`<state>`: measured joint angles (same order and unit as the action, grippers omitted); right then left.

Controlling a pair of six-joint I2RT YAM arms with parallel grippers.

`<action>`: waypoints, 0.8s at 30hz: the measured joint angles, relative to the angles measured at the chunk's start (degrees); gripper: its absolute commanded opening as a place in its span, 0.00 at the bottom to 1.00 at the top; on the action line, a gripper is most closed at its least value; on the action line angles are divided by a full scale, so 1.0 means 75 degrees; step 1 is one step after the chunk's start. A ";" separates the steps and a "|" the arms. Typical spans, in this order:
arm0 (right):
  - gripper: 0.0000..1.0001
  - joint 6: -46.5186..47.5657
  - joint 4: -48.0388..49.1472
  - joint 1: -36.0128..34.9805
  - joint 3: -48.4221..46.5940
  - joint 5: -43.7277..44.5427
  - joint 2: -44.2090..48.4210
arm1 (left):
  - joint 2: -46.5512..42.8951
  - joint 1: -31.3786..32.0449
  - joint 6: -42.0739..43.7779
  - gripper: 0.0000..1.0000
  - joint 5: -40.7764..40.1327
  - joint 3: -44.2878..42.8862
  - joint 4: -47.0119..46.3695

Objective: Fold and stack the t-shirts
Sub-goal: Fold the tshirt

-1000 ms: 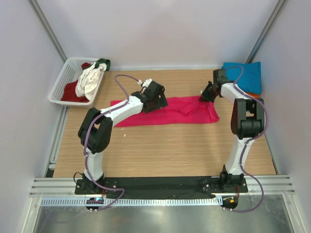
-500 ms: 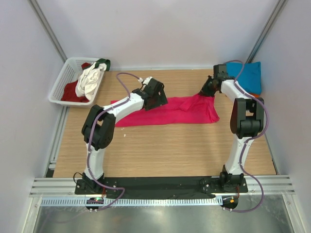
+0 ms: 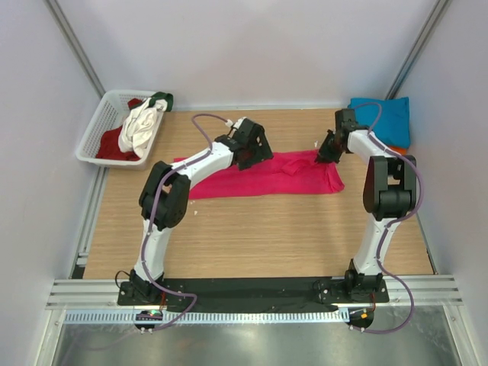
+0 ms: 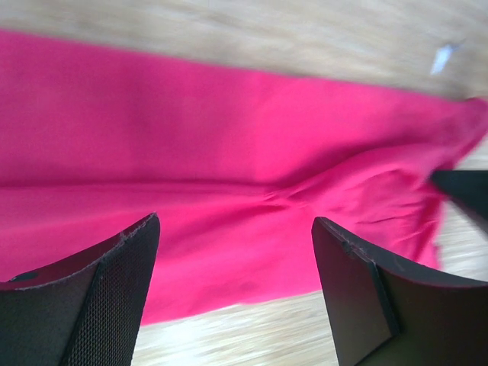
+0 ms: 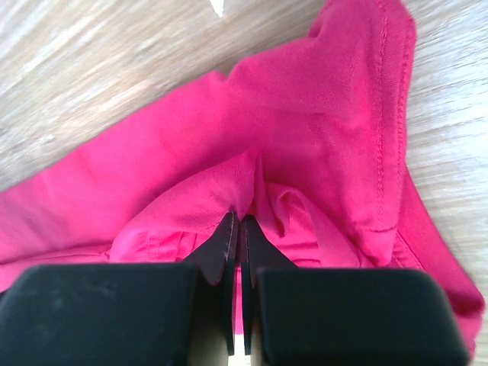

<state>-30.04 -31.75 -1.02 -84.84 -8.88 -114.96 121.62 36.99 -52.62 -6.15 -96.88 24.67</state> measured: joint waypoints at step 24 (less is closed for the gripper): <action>0.04 0.0114 0.0184 0.0003 -0.0452 0.0163 0.0122 | 0.1090 0.1332 -0.3972 0.64 -0.0816 -0.1309 -0.0274</action>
<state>-29.19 -30.37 -0.99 -88.23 -7.66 -114.04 129.80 46.98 -82.41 -12.27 -106.69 22.61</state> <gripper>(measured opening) 0.057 0.650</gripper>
